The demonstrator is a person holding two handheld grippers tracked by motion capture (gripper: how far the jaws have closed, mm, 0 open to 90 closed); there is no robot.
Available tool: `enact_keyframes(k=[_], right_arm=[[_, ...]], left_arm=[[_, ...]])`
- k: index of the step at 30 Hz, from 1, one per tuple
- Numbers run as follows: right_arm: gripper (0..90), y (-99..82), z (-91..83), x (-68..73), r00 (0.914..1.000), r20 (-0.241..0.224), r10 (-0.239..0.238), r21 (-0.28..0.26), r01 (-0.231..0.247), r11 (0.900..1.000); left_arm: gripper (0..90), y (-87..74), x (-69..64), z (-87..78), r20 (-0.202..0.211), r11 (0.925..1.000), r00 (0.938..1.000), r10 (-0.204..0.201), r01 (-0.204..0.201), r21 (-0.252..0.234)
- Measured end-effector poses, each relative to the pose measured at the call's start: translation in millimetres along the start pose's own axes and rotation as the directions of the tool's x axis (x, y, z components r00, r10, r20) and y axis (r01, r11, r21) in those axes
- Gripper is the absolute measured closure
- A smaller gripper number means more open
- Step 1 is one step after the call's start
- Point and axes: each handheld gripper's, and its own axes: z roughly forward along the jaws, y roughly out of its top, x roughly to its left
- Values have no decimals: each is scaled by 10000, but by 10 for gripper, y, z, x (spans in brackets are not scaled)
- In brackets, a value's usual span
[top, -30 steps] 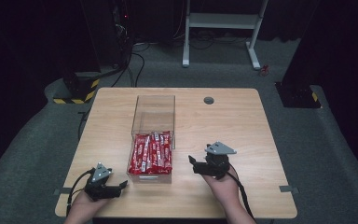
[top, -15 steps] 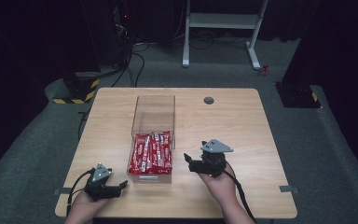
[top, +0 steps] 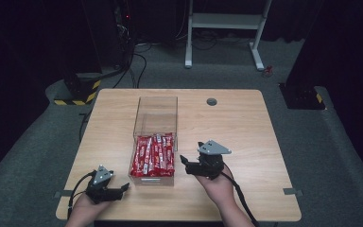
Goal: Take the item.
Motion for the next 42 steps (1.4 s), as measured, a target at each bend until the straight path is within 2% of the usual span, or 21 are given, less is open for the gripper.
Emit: enact_keyframes(k=[9,29,38,42], right_arm=[[178,48,23,74,9998,-104,-175,-148,174,9997],[185,179,50,255,9967,-674,-447,-414,420,9983],[186,149,101,340,9941,-1055,-266,-439,221,9988],[167,135,135,399,9922,-1152,-470,-331,435,9985]], left_arm=[[165,-1,-3,-1,-25,10000,10000,-19,19,-1],[165,-1,-3,-2,-20,10000,10000,-26,26,1],[165,-5,-8,-5,-40,10000,10000,-57,57,-7],[165,-5,-8,-5,-34,10000,10000,-66,66,-11]])
